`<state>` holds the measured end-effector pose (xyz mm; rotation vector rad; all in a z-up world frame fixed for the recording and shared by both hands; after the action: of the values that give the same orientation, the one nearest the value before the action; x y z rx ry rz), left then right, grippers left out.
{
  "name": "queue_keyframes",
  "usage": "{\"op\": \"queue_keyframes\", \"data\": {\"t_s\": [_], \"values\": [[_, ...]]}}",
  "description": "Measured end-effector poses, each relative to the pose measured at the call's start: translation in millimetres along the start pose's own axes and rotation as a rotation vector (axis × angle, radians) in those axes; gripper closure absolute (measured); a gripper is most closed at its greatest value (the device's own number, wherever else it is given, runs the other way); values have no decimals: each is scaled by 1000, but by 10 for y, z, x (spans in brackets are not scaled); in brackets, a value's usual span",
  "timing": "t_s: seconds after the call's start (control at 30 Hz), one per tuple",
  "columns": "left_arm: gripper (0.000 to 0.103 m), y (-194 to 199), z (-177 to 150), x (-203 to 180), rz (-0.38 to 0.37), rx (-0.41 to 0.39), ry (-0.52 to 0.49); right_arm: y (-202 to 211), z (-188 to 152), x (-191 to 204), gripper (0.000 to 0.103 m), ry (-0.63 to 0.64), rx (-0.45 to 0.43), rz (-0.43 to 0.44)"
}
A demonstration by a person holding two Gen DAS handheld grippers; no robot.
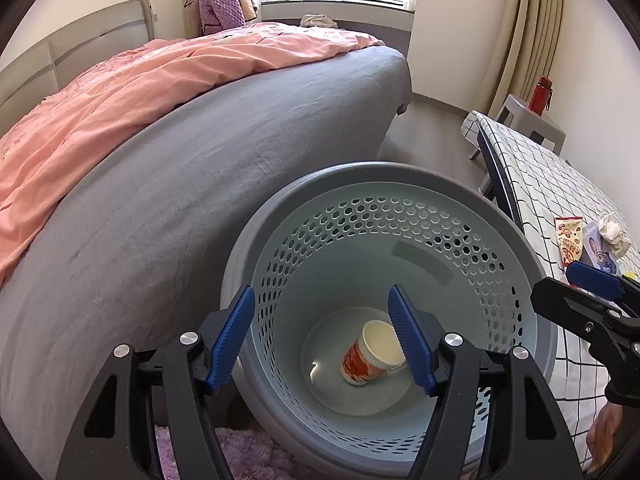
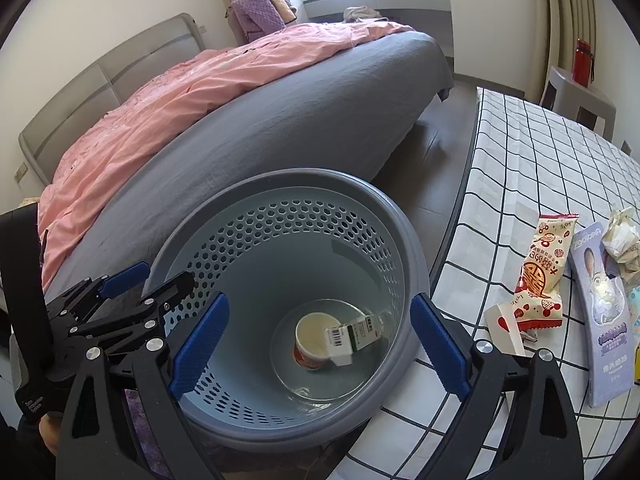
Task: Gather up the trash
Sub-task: 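Carry cup and carton over the grey basket and open both tools, then move the left tool back to the white stick packet on the sheet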
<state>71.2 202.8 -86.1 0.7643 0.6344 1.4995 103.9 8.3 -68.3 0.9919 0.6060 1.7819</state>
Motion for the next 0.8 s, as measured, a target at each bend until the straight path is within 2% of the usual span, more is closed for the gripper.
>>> {"op": "queue_keyframes", "data": {"t_s": [0.4, 0.8], "values": [[36, -4, -12, 7, 13, 7, 4, -12, -51, -69, 13, -18, 18, -5], [36, 254, 4, -56, 27, -2, -2, 266, -12, -119, 13, -27, -16, -11]]}}
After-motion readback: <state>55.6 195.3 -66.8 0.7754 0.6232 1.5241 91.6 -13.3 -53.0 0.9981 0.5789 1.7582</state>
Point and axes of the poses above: each gripper's, at about its wrist camera, not at the fingertips, and y roughly against the way its jaws point, x to its left, z to its top, the point moved 1 cm from there along -y, roughly the way its jaws point, and after that the axes turned 12 degrees about -y, right-handed, at the moved point
